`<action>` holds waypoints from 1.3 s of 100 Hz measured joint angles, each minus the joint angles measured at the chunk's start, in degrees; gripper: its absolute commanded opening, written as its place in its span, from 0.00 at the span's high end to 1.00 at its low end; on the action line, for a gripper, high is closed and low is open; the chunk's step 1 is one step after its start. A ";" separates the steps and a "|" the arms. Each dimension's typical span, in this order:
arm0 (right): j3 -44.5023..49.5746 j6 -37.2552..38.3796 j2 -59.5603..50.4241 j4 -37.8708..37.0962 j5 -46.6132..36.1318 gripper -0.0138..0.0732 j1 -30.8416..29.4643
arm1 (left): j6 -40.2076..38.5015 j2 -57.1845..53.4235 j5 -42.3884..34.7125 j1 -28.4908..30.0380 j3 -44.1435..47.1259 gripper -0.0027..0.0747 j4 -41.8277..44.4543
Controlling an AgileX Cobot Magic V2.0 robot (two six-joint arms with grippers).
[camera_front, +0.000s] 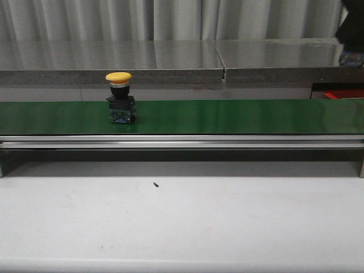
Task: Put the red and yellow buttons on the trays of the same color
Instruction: 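Carry the red button into the red tray and open the right gripper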
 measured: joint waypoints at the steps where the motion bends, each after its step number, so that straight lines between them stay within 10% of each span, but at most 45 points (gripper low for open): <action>1: -0.59 0.18 0.00 0.00 0.00 0.80 -0.36 | 0.00 0.00 0.00 0.00 0.00 0.99 0.00; 44: -13.82 1.27 9.80 0.00 0.20 0.80 -13.90 | 0.00 0.00 0.00 0.00 0.00 0.99 0.00; 130: -31.08 3.25 35.51 0.63 -1.27 0.80 -15.67 | 0.00 0.00 0.00 0.00 0.00 0.99 0.00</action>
